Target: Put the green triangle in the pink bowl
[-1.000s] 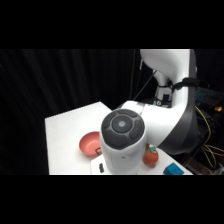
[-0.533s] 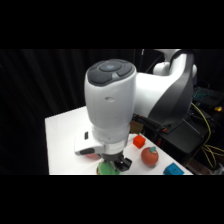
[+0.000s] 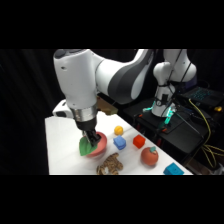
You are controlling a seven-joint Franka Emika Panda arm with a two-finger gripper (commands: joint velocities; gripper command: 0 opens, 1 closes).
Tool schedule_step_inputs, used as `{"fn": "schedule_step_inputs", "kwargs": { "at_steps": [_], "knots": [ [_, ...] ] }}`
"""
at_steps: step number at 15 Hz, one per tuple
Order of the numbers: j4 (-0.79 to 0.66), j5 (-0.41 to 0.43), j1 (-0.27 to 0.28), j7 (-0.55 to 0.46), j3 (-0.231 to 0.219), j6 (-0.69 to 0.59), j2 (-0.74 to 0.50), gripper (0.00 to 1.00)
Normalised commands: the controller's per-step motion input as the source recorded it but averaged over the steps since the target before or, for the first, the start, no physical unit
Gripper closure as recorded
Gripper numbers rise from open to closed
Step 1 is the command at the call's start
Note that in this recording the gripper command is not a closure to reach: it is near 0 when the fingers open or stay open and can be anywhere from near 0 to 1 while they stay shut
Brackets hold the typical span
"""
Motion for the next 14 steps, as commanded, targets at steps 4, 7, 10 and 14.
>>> {"fn": "schedule_step_inputs", "kwargs": {
  "at_steps": [4, 7, 10, 14],
  "knots": [
    [-0.15, -0.043, -0.070, 0.21, -0.079, 0.08, -0.11, 1.00],
    [-0.11, -0.018, -0.033, 0.19, -0.044, 0.05, -0.06, 1.00],
    [-0.09, 0.014, -0.014, 0.15, -0.017, 0.03, -0.03, 1.00],
    [-0.01, 0.044, -0.002, 0.10, -0.002, -0.01, -0.01, 1.00]
  ]
}}
